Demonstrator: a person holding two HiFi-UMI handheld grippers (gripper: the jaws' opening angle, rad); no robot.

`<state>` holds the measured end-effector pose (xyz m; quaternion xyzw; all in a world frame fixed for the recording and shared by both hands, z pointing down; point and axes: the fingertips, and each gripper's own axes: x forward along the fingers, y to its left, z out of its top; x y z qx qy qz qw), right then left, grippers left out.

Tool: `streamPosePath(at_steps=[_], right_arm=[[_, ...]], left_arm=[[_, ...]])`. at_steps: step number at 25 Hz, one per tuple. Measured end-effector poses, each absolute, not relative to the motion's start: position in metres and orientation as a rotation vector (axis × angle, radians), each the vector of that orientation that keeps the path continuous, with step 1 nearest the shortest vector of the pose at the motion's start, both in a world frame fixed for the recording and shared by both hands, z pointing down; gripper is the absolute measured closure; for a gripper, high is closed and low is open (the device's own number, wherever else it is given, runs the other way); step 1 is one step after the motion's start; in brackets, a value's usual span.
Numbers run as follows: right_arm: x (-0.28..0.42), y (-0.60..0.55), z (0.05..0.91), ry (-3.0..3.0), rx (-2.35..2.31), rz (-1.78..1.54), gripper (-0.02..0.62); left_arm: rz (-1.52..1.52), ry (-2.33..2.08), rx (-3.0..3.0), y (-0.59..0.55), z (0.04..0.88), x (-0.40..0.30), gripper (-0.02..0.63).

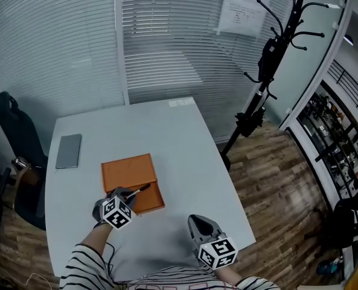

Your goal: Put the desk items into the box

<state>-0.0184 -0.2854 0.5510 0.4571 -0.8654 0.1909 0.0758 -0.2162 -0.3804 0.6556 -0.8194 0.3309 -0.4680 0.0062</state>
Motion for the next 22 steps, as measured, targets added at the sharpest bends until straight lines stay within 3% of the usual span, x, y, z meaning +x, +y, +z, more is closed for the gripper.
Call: streamPosePath(at_steps=[22], right_arm=[[-0.012, -0.298, 0.567, -2.570, 1.373, 0.619, 0.569]], left_arm=[[-1.863, 0.827, -2.503, -0.381, 0.736, -0.215, 0.551]])
